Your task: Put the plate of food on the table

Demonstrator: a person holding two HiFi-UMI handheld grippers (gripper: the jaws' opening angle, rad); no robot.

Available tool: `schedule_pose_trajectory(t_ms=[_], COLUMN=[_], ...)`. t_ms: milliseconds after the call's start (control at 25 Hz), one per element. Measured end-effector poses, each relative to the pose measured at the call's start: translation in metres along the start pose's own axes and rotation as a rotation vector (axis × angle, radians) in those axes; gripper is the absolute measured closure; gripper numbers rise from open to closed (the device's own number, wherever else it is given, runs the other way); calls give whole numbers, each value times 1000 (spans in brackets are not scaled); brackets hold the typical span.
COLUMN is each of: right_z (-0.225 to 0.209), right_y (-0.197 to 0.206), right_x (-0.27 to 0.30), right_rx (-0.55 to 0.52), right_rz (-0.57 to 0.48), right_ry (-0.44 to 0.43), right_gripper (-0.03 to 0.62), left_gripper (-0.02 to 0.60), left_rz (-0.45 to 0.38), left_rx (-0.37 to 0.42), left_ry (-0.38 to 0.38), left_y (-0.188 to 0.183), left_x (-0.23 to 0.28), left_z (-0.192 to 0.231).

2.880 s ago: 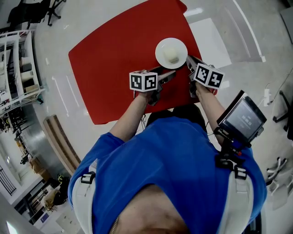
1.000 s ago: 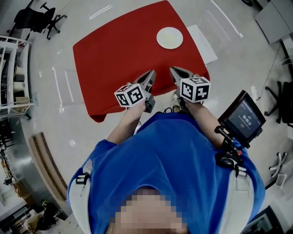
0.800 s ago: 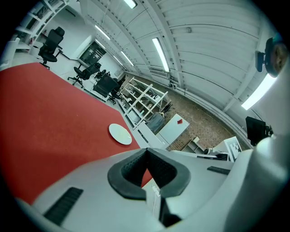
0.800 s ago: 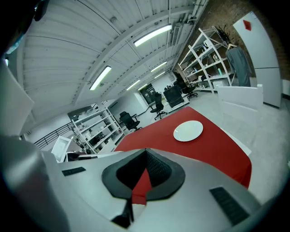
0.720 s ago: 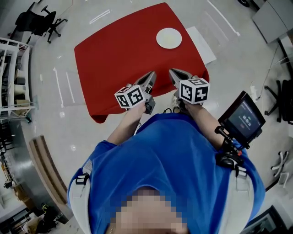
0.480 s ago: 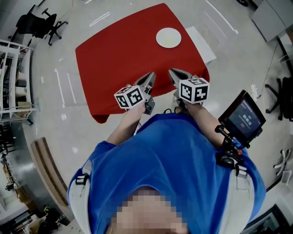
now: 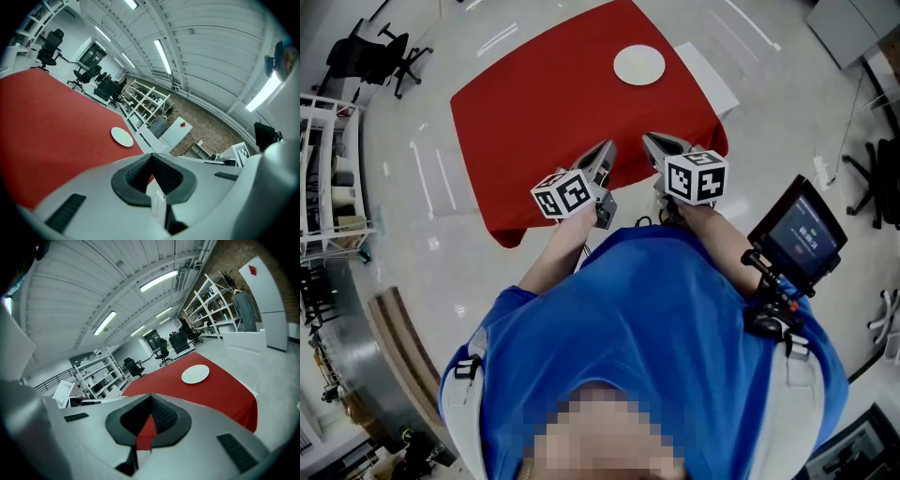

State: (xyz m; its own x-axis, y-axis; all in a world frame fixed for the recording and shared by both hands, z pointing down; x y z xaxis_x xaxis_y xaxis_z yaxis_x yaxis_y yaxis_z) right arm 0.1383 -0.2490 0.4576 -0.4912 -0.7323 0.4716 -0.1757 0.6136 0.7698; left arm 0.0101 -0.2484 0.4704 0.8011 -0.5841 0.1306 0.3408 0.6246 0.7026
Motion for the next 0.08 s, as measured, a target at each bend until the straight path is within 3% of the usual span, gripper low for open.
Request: schedule_pose_trajectory(t_ms=[80], right_z=[-1], right_y=[-2], right_x=[1], right_rx=[-3], right_rz=[-3], right_ry=[-1], right_gripper=[592], left_gripper=[574], left_rz=[-8], left_rx=[0], left_ry=[-3], left_y=[-1], left_x=[1], left_z=[2])
Point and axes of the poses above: the fingertips, and each gripper's own axes: x forward along the fingers, z to its left, y out of its underside, the point moved 4 cm from there along -x, backward along the fingers, and after that the axes turned 11 degrees about y, right-handed, at the moved point
